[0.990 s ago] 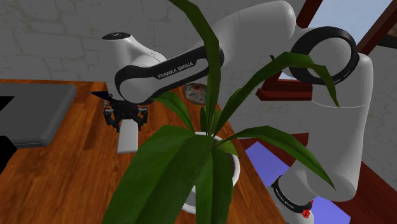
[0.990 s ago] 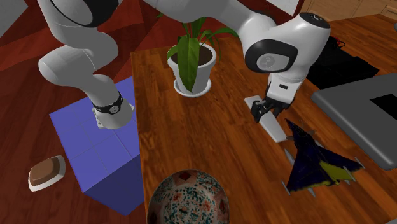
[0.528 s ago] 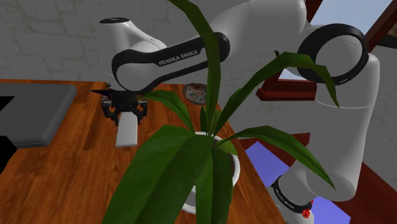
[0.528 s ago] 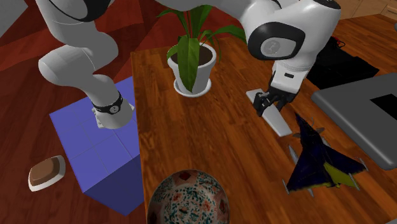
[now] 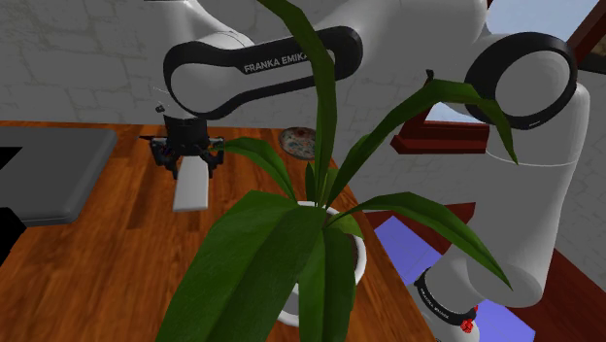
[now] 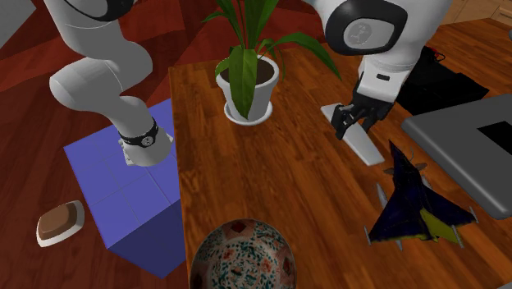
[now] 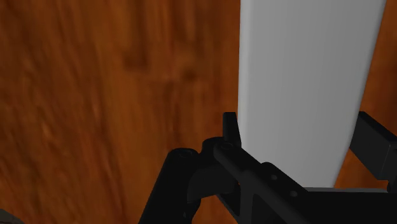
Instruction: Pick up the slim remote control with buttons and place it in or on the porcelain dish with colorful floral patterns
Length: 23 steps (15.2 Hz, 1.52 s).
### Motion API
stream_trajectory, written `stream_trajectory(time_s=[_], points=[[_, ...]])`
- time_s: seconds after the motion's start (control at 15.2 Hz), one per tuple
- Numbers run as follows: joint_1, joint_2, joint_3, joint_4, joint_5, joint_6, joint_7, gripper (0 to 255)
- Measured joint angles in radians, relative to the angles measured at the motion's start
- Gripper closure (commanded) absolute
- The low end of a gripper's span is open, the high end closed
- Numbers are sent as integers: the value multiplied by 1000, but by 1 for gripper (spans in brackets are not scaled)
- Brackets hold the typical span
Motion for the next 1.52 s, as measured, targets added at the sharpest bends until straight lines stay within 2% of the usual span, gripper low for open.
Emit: stream_trajectory(time_s=[0.46, 1.19, 1.52], points=[[-12, -29, 4, 49, 17, -74, -23, 255], [-210, -229, -48, -204, 116, 6, -272, 255], [-291, -288, -94, -268, 147, 20, -407, 255]])
